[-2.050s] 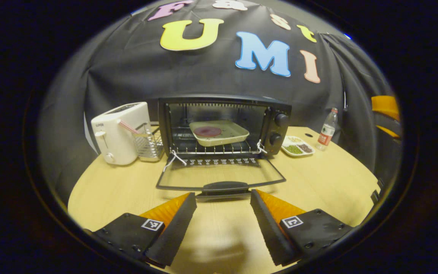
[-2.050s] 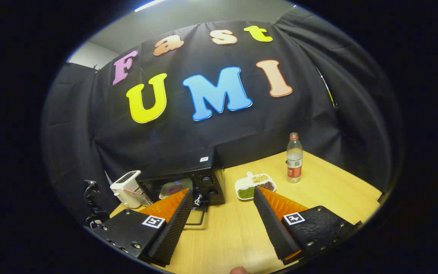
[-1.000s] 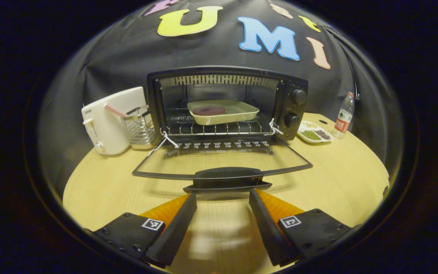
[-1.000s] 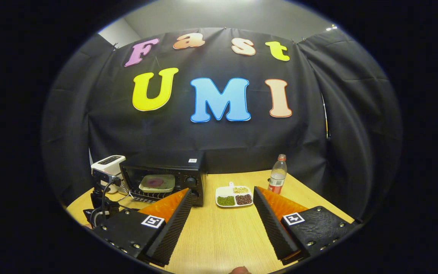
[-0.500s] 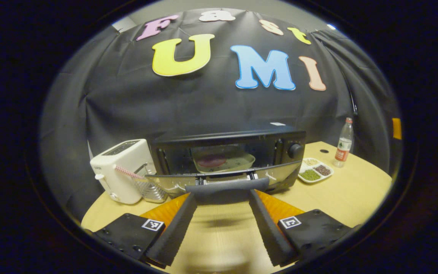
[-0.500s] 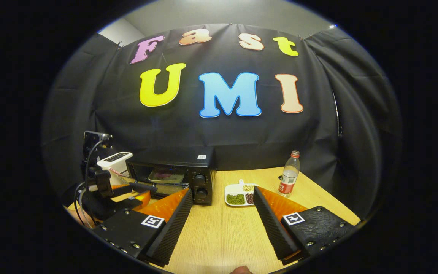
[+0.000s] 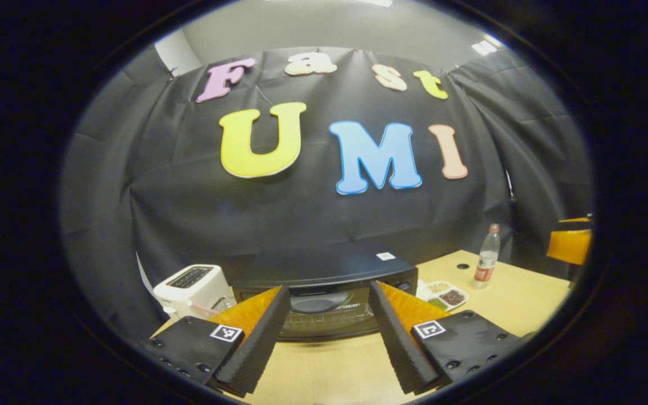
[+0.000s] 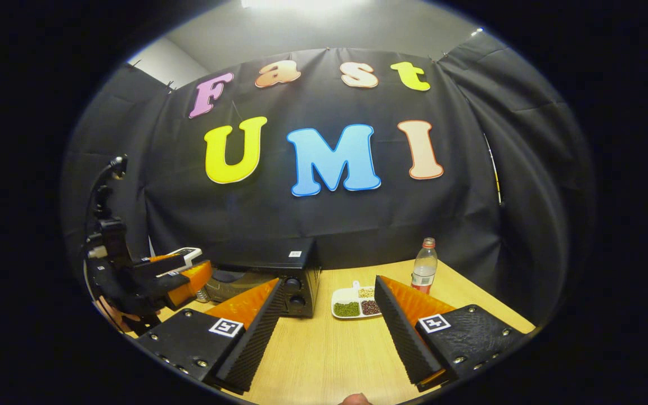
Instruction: Open the electric oven with the left hand, put the food in, and close the electric oven.
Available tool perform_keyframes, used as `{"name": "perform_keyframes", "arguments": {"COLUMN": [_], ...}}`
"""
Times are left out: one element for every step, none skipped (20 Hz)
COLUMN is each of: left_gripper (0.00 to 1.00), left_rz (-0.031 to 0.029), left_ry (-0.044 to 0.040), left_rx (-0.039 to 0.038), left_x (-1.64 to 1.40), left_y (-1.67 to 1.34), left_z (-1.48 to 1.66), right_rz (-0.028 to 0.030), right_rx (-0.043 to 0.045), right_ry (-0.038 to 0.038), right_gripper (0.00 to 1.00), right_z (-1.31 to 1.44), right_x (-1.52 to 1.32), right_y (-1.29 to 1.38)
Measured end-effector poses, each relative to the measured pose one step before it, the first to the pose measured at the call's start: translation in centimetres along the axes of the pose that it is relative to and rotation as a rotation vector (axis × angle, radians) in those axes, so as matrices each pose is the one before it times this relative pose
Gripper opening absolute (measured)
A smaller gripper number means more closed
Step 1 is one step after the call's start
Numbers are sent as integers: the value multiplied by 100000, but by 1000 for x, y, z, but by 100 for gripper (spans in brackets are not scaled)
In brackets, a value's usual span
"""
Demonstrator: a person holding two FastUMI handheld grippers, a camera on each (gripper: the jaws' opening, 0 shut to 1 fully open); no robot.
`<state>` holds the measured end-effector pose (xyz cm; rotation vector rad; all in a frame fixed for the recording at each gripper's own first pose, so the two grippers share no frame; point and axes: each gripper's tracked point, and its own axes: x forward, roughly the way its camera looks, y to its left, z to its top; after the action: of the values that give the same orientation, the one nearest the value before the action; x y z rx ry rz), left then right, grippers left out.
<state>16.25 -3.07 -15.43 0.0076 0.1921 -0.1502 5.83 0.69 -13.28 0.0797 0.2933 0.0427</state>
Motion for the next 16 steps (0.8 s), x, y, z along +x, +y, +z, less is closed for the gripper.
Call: {"name": "perform_keyframes", "arguments": {"left_gripper": [96,99,99,99,99,99,99,99,99,94,94,93,92,92,91,90], "left_rz": [2087,1655,1617,2126,2078,1250,554,346,-213,-146,-195,-303,-351,-359,-108,-459], "left_ry": [-1369,-900,-981,-744,-920,-776,-974,-1149,-755,-342,-626,-840,-614,-930,-962,-671], "left_rx": [-1563,-1853,-1246,-500,-297,-290,-296,-67,579,1254,1415,914,181,-65,281,857], "left_x": [-1649,-1566,-1668,-1460,-1529,-1464,-1331,-1043,-953,-961,-929,-753,-651,-556,-611,-429], "left_y": [-369,-559,-444,-245,-126,-423,-256,-254,-250,-176,-3,-81,-62,-53,35,14], "left_z": [1111,842,850,637,747,211,768,606,602,272,426,381,351,442,452,246], "right_rz": [515,550,832,1033,1176,847,71,-356,-299,-56,-71,-64,276,115,-188,-335], "right_rx": [-544,-563,-366,-354,-518,-950,-1462,-1316,-610,-112,114,394,770,989,841,373], "right_ry": [-589,-1090,-1285,-1073,-820,-832,-695,-729,-1261,-1494,-724,-129,275,-549,-829,-1121], "right_gripper": [98,98,98,98,98,97,97,97,98,98,97,97,97,98,97,97], "right_z": [413,388,475,323,385,431,295,436,571,581,301,103,125,310,477,480], "right_x": [-469,-559,-531,-805,-692,-582,-720,-663,-589,-454,-540,-425,-561,-486,-437,-432], "right_y": [-797,-783,-635,-465,-414,-309,-449,-483,-397,-192,32,18,96,293,172,168]}}
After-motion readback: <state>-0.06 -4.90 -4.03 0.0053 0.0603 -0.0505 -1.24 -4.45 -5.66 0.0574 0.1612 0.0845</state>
